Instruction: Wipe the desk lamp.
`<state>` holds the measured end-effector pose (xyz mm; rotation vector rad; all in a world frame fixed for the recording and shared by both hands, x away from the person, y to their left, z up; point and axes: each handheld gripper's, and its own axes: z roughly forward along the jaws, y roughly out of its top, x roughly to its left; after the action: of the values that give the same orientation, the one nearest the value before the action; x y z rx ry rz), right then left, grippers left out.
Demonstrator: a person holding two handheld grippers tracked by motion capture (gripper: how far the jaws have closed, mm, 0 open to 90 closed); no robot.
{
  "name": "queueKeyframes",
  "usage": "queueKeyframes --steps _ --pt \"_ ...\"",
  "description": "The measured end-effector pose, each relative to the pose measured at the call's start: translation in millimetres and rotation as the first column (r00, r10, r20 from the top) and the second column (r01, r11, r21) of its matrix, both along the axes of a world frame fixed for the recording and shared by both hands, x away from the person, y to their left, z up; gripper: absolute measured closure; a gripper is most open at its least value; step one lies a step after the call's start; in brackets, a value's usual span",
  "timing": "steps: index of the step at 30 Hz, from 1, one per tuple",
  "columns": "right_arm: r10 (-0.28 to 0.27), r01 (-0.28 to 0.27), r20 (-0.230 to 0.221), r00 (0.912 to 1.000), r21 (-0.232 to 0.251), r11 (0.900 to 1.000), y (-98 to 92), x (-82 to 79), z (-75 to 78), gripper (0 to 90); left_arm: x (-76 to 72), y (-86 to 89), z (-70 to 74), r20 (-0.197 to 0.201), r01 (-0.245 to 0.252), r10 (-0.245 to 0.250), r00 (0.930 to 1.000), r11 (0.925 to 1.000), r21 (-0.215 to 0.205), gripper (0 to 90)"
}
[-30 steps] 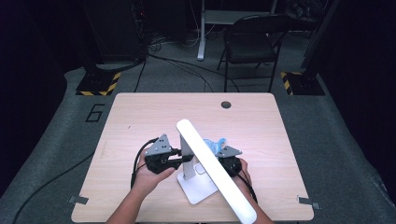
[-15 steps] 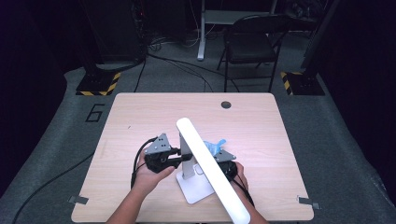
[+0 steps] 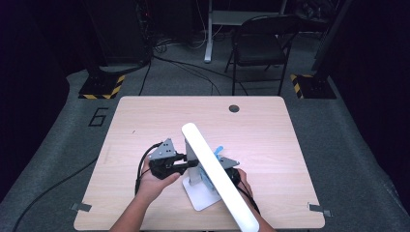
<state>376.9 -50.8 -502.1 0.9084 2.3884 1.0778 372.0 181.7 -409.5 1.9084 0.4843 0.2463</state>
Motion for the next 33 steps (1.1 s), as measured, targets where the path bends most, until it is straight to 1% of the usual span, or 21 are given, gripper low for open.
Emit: queueKeyframes --steps 1,3,7,11,13,14,15,16,17,19,20,22,23,24,27,28,29,30,31,32,33 --pt "-0.006 0.006 0.012 0.9999 -0.003 1.000 -2.6 2.6 -0.3 68.2 0.5 0.8 0.3 0.000 0.003 -0.003 1.0000 1.0000 0.004 73.9" --pt "-0.037 0.038 0.010 0.9992 -0.007 0.999 -10.6 7.6 0.0 68.3 0.7 1.3 0.3 0.000 0.000 0.000 1.0000 1.0000 0.005 73.9" --pt "-0.123 0.123 0.009 0.9923 0.017 0.992 -28.5 16.1 -0.7 68.0 1.0 1.2 0.5 0.002 -0.001 0.001 1.0000 1.0000 0.008 73.9" --pt "-0.166 0.168 -0.048 0.9850 0.058 0.984 -45.3 23.1 -0.3 67.7 0.6 0.0 1.1 0.006 0.000 0.000 1.0000 0.9999 0.014 74.1" --pt "-0.180 0.181 -0.031 0.9831 0.032 0.983 -47.9 25.1 1.4 67.7 0.3 -0.1 1.6 0.009 -0.005 0.005 1.0000 0.9998 0.020 74.2" --pt "-0.185 0.185 -0.020 0.9826 0.006 0.983 -49.9 26.8 2.7 67.7 0.5 -0.2 1.4 0.009 -0.004 0.004 0.9999 0.9998 0.017 74.2" --pt "-0.202 0.202 -0.010 0.9794 -0.013 0.979 -52.2 29.0 3.1 67.7 1.1 0.3 1.5 0.006 0.004 -0.004 1.0000 0.9999 0.017 74.1" --pt "-0.230 0.229 -0.015 0.9732 -0.013 0.973 -55.8 31.6 2.7 67.7 1.3 0.5 1.4 0.006 0.004 -0.004 1.0000 0.9999 0.017 74.1" --pt "-0.235 0.235 -0.013 0.9718 -0.022 0.972 -59.1 33.7 2.5 67.7 1.5 0.6 1.1 0.004 0.004 -0.004 1.0000 0.9999 0.013 74.1" --pt "-0.270 0.269 -0.015 0.9628 -0.042 0.962 -64.5 36.2 0.9 67.6 3.1 3.1 1.2 0.002 0.006 -0.006 1.0000 0.9999 0.013 74.1" --pt "-0.273 0.272 -0.002 0.9620 -0.069 0.960 -68.1 38.1 -1.1 67.6 3.5 3.6 0.7 0.000 0.001 -0.001 1.0000 1.0000 0.004 74.1" --pt "-0.284 0.283 -0.007 0.9588 -0.078 0.956 -71.6 38.4 -5.2 67.4 4.1 4.9 0.2 -0.006 -0.001 0.001 1.0000 1.0000 -0.002 74.1" --pt "-0.285 0.283 -0.008 0.9586 -0.073 0.956 -72.0 38.3 -6.7 67.2 4.4 5.1 0.1 -0.005 0.000 0.000 1.0000 1.0000 -0.002 74.1" --pt "-0.267 0.266 -0.005 0.9637 -0.072 0.961 -72.1 37.7 -7.9 67.1 4.3 4.9 0.1 -0.004 -0.001 0.001 1.0000 1.0000 -0.002 74.1" --pt "-0.252 0.252 0.001 0.9677 -0.069 0.965 -68.2 34.1 -8.8 66.4 4.2 4.5 0.1 -0.005 -0.002 0.002 1.0000 1.0000 -0.002 74.1" --pt "-0.232 0.231 -0.014 0.9726 -0.047 0.972 -67.8 33.6 -8.4 65.2 4.1 4.4 0.0 -0.006 -0.002 0.002 1.0000 1.0000 -0.003 74.0" --pt "-0.215 0.215 -0.041 0.9758 -0.004 0.977 -66.9 33.1 -8.4 63.3 4.2 4.5 0.0 -0.005 -0.002 0.002 1.0000 1.0000 -0.003 74.0" --pt "-0.203 0.203 -0.048 0.9780 0.009 0.979 -67.3 32.4 -7.6 60.9 4.3 4.6 -0.1 -0.005 -0.004 0.004 1.0000 1.0000 -0.004 73.9" --pt "-0.202 0.203 -0.053 0.9779 0.015 0.979 -67.3 32.1 -7.1 58.5 4.1 4.8 -0.2 -0.011 -0.006 0.005 0.9999 1.0000 -0.003 73.9" --pt "-0.216 0.219 -0.070 0.9739 0.041 0.975 -66.8 32.0 -6.6 54.5 4.6 5.1 -0.3 -0.009 -0.004 0.004 1.0000 1.0000 -0.003 73.8" --pt "-0.216 0.221 -0.077 0.9732 0.053 0.974 -68.1 32.9 -5.7 52.1 4.5 5.2 -0.4 -0.008 -0.003 0.003 1.0000 1.0000 -0.004 73.7"
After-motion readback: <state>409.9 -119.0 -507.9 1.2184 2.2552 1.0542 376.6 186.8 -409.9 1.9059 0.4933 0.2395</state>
